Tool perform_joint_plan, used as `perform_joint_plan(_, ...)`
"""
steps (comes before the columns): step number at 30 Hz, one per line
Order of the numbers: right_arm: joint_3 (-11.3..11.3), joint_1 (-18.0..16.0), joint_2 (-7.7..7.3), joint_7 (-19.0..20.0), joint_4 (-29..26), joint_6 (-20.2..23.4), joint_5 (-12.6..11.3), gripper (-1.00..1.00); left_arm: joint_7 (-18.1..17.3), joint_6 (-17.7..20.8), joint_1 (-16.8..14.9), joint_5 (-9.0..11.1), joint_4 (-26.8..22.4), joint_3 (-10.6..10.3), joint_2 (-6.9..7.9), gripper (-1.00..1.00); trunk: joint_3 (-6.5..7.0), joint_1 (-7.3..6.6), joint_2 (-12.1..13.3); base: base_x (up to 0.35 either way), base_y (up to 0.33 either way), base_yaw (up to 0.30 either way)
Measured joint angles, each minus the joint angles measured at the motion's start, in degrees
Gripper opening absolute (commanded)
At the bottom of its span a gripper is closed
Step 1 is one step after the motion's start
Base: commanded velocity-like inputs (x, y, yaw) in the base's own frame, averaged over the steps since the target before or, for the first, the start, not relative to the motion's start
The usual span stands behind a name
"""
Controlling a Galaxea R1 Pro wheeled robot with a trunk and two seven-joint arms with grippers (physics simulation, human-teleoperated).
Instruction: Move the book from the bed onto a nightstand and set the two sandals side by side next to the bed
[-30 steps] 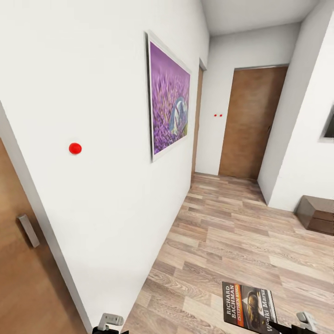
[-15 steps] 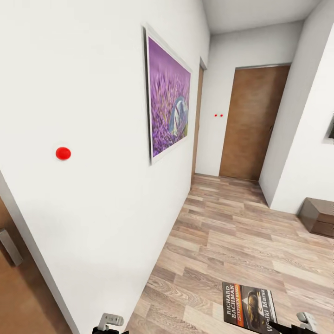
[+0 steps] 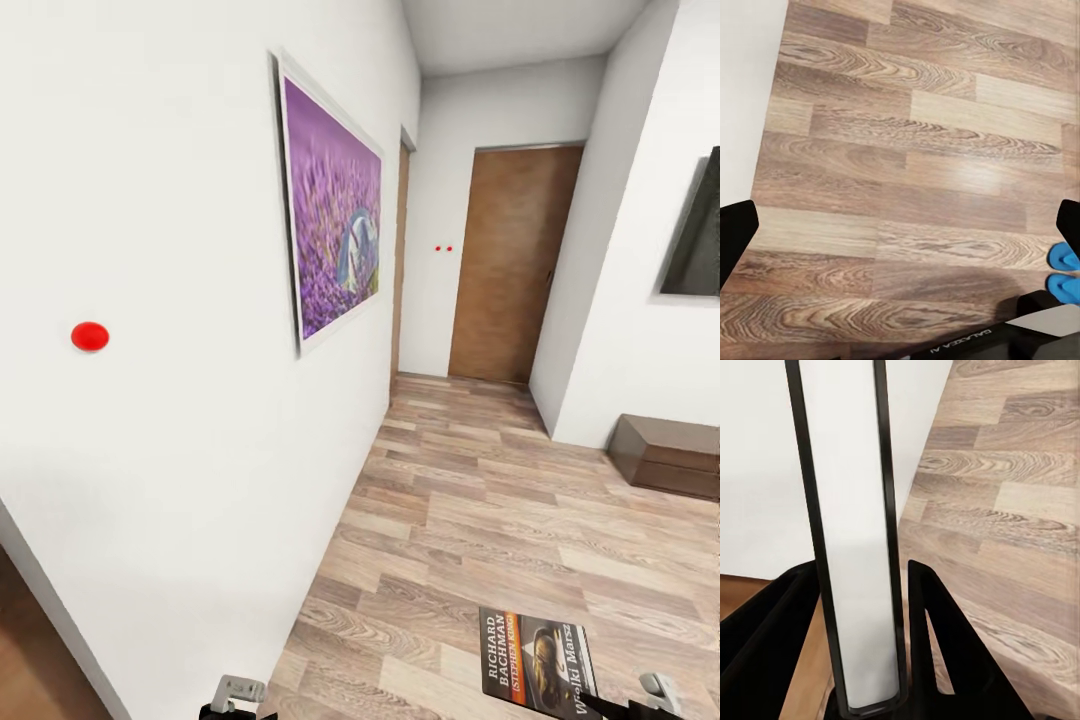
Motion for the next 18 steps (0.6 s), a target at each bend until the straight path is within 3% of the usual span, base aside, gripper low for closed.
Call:
perform_joint_plan(15, 0.1, 0.0, 0.09, -0.2, 0.6, 0.0, 0.3, -1.00, 0.0, 0.0, 0.0, 0.0, 0.0, 0.0, 0.00, 1.00, 0.00, 0.00, 0.0, 0.003, 0.000, -0.004)
perform_joint_plan(18, 0.2, 0.0, 0.09, -0.2, 0.5, 0.0, 0.3, -1.00, 0.0, 0.0, 0.0, 0.0, 0.0, 0.0, 0.00, 1.00, 0.00, -0.02, 0.0, 0.188, 0.000, 0.000)
